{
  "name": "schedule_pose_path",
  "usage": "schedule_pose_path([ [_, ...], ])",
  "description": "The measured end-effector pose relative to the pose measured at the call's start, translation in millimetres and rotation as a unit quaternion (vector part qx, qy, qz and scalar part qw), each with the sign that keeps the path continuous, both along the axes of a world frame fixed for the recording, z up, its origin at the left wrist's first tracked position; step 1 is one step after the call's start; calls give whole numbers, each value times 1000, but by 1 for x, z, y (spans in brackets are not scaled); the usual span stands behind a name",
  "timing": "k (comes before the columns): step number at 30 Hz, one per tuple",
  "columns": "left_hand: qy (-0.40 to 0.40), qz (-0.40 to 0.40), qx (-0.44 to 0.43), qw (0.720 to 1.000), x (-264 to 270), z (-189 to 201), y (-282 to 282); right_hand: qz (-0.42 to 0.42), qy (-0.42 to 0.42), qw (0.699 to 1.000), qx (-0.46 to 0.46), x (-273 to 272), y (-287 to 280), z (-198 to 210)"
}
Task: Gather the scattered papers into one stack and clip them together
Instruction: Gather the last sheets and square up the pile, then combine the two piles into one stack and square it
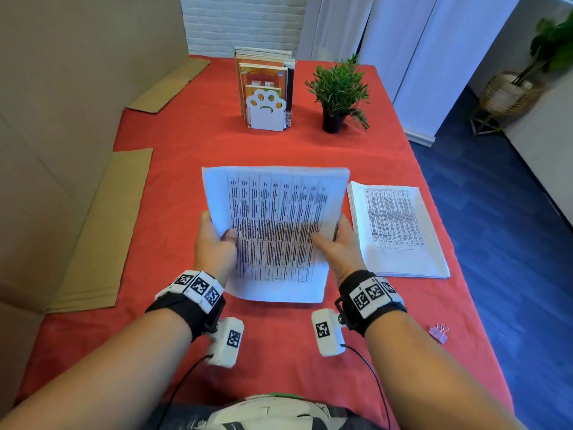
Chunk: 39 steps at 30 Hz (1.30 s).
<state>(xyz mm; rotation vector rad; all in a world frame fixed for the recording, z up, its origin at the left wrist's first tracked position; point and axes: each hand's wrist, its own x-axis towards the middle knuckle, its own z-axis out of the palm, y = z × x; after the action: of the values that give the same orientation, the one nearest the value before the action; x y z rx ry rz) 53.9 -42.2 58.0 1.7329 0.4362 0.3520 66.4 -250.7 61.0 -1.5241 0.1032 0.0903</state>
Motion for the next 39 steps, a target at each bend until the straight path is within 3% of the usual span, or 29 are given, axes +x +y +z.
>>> schedule_pose_path([
  [5,85,59,16,995,4,-8,1,40,41,997,-53,-9,-4,-19],
  [10,174,-79,-72,979,-10,-22,-2,-7,101,989,-111,-7,-20,-46],
  [13,182,-127,-29,975,-23,-32,-6,1,138,979,-152,-3,-30,-58],
  [19,144,-85,76,983,-26,-21,-30,46,137,966,-215,-21,-34,-35],
  [22,152,-86,112,978,-15,-26,-42,-2,106,951,-291,-14,-53,-31],
  [25,171,-84,123,974,-8,-38,-55,-69,136,945,-288,-2,-96,-33],
  [31,220,-92,136,961,-13,-58,-78,-83,181,857,-476,17,-201,-38],
  [36,260,-100,173,945,-17,-66,-79,-56,277,786,-549,35,-253,-56],
  [39,315,-99,158,931,-17,-71,-75,-58,307,779,-544,46,-258,-66],
])
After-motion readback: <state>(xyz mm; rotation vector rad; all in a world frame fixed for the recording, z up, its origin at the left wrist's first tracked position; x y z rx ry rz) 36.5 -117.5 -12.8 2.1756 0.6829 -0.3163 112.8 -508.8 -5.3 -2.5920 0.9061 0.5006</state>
